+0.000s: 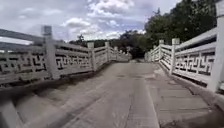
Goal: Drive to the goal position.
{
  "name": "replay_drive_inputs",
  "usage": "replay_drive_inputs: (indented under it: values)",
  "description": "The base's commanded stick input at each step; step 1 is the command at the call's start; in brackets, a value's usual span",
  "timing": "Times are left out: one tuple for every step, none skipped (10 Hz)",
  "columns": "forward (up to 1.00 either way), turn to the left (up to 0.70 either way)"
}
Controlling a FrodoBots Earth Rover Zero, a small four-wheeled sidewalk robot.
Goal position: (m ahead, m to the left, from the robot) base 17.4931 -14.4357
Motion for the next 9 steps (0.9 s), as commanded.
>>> replay_drive_inputs:
  values:
    - [0.45, 0.00]
    - [0.45, 0.00]
    - [0.45, 0.00]
    - [0.45, 0.00]
    - [0.45, 0.00]
    - [0.45, 0.00]
    - [0.45, 0.00]
    - [0.45, 0.00]
    - [0.45, 0.00]
